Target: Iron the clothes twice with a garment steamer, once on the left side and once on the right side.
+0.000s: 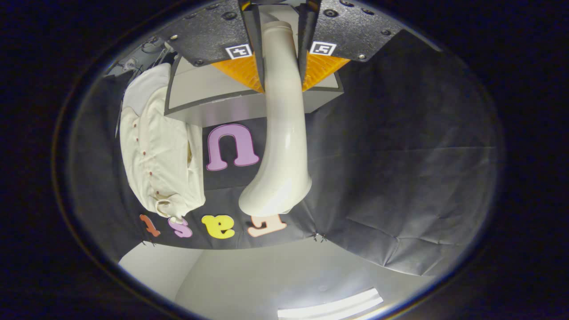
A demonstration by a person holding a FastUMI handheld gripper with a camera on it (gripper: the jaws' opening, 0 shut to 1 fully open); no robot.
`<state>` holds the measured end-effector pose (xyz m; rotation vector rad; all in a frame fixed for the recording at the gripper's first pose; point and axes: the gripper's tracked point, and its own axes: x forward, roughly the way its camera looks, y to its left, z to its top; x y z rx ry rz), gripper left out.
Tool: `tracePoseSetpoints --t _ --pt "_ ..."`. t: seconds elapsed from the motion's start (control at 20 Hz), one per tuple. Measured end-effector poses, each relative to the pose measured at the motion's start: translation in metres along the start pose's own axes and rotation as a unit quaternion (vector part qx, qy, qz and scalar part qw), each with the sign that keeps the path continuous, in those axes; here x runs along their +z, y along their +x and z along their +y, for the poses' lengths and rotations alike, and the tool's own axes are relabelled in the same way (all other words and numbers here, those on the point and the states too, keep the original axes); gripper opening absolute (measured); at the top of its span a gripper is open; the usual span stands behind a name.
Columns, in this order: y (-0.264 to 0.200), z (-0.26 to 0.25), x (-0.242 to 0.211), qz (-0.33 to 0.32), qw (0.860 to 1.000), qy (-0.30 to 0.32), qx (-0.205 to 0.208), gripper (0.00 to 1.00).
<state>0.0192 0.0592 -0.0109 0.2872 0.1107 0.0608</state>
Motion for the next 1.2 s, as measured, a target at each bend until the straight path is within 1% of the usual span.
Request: tracePoseSetpoints --t 1.2 --pt "-0.0013 0.0032 -0.0047 0.006 1.0 -0.01 0.0 0.33"
